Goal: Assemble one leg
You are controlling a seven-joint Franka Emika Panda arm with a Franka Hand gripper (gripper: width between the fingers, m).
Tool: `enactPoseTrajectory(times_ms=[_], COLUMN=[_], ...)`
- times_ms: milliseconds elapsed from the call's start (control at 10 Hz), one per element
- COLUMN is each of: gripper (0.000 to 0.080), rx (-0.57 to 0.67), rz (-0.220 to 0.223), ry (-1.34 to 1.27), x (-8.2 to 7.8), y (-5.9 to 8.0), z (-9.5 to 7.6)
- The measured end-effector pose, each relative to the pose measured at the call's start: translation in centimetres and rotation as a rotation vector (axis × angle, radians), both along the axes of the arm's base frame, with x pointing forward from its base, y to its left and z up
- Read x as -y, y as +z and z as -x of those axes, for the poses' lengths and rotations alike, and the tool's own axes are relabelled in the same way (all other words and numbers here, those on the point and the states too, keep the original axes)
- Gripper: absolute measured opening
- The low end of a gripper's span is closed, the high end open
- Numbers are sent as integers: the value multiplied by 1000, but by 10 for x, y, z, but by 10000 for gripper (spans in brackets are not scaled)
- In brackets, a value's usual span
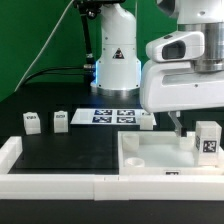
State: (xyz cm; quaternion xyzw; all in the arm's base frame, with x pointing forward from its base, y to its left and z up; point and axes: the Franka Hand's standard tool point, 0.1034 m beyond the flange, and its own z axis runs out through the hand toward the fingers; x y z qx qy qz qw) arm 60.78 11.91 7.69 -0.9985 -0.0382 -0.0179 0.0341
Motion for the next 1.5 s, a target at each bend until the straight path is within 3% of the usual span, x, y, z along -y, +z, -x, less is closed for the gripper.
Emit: enactPoseTrajectory(times_ms=[100,200,300,400,500,900,1500], gripper=[553,363,363,290,290,290,291], rx=[0,-1,-2,-2,-4,-35,-106], rz=[0,-1,-1,-1,-4,-63,-109], ry=[0,-7,-30,-28,-58,-631,-1321], x=[0,0,0,0,0,2,2], y=[0,0,0,0,0,0,-1], z=[0,0,0,0,0,-2,-3])
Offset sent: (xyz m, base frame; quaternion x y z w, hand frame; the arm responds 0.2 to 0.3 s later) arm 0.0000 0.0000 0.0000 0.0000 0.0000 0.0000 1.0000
